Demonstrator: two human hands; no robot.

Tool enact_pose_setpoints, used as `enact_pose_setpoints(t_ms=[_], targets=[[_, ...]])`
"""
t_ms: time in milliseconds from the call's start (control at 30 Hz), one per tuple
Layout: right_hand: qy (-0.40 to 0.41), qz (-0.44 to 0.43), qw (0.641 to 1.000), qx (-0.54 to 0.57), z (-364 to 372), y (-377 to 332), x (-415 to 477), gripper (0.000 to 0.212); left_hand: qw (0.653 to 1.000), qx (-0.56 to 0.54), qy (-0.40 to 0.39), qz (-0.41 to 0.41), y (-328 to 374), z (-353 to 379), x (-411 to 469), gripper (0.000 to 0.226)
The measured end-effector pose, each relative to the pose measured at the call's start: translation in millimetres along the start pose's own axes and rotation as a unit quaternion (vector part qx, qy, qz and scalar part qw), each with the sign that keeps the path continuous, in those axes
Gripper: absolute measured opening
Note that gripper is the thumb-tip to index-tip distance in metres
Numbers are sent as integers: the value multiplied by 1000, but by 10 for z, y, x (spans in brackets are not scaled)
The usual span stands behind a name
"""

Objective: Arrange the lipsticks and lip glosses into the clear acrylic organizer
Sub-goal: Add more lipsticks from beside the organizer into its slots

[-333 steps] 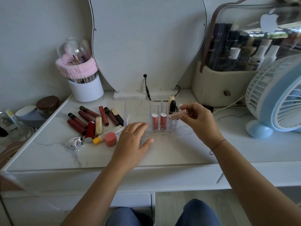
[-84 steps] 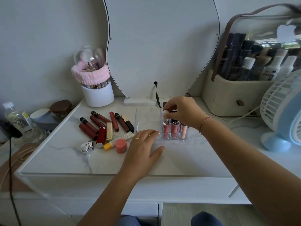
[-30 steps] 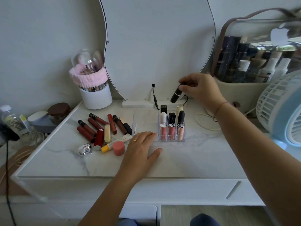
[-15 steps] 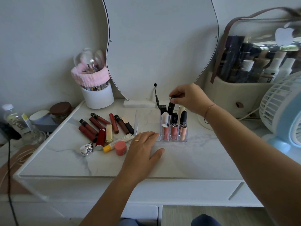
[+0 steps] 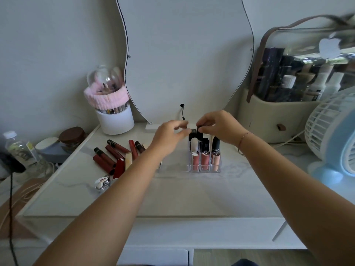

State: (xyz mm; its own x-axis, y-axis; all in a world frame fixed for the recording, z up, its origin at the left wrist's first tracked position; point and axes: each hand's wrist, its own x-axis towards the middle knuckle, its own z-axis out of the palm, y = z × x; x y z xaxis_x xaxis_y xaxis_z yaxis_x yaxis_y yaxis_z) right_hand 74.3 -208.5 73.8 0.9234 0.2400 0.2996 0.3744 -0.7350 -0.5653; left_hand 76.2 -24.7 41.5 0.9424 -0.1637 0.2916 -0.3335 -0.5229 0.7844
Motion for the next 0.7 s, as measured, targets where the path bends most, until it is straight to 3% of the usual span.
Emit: enact_pose_setpoints(t_ms=[100, 300, 500, 700], targets=[[2, 2, 1000, 14, 10, 30, 16, 13, 999, -16, -48, -5, -63, 89, 121, 32], [-7, 21, 1000, 13, 42, 78, 56, 10, 997, -66, -50, 5, -108, 106, 176, 21], [-14, 33, 999, -2, 69, 43, 28, 15, 999, -34, -29, -4, -66, 61, 85, 33], [101, -18, 995, 1, 83, -296, -93, 27, 999, 10, 38, 22, -242, -515, -258, 25]])
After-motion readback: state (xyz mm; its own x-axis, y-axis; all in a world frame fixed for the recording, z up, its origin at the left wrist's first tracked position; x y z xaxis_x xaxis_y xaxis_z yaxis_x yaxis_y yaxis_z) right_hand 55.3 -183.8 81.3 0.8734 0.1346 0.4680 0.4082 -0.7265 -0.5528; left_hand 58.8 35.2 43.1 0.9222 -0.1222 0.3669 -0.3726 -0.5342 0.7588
